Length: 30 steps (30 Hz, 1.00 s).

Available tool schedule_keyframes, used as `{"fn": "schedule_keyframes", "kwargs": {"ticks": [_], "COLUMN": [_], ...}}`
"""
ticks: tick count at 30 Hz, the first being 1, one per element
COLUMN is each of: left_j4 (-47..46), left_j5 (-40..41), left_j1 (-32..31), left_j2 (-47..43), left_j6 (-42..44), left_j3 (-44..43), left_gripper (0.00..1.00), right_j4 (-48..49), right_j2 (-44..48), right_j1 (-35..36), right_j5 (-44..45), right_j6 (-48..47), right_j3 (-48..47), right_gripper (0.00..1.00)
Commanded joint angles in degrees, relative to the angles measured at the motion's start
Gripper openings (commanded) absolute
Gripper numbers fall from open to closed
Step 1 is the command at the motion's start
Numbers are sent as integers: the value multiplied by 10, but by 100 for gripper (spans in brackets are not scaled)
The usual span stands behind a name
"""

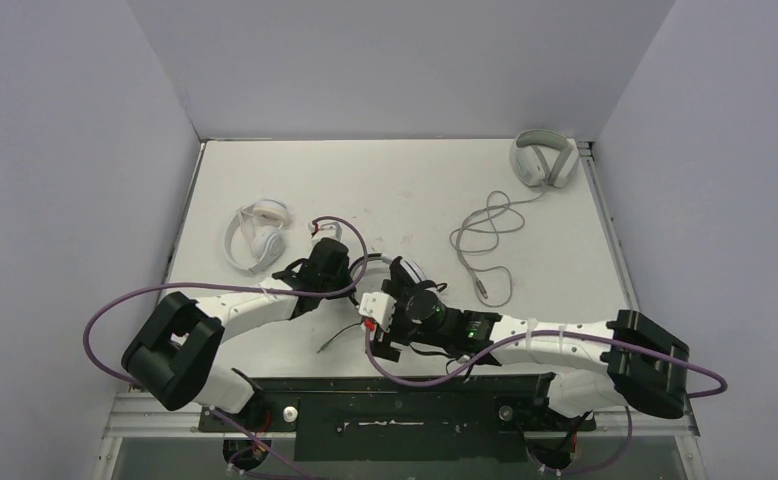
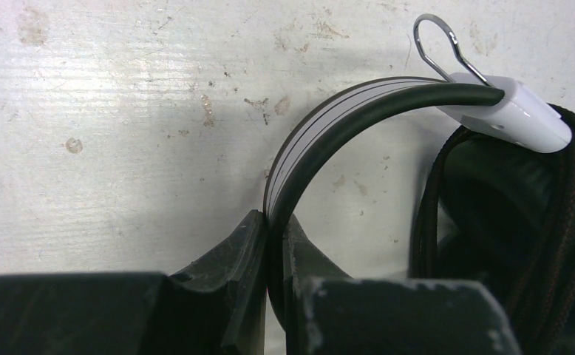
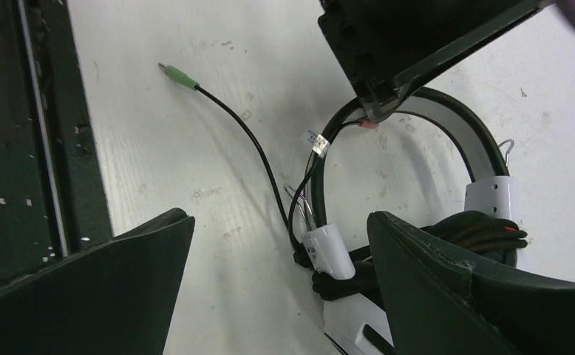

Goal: Wrap the headphones
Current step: Wrap the headphones cable around the headphones.

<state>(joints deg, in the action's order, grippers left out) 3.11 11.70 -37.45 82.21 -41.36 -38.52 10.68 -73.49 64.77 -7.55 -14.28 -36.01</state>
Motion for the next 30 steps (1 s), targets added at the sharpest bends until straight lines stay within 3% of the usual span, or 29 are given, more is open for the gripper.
{"fn": "schedule_keyframes", "kwargs": {"ticks": [1,11,18,21,30], "left_j4": [-58,-62,-62,-62,-64], "left_j5": [-18,-19,-21,-21,-22], "left_j1": [-1,-1,0,-1,0], "left_j2": [-7,-4,-5,-5,-2], "left_j6": [-17,-18,-18,-18,-18], "left_j3": [-21,-20,-19,-18,-16], "left_gripper": [0,0,0,0,0], "right_j4": [17,23,51,64,77], "right_j2": [-51,-151,-196,-210,-222], "right_j1": [26,36,37,37,36], "right_j5": [110,133,139,143,124], "right_j6": [-61,-86,-88,-85,-66], "right_j3": [-45,-88,-105,-112,-125], "right_gripper": [90,92,84,74,29]}}
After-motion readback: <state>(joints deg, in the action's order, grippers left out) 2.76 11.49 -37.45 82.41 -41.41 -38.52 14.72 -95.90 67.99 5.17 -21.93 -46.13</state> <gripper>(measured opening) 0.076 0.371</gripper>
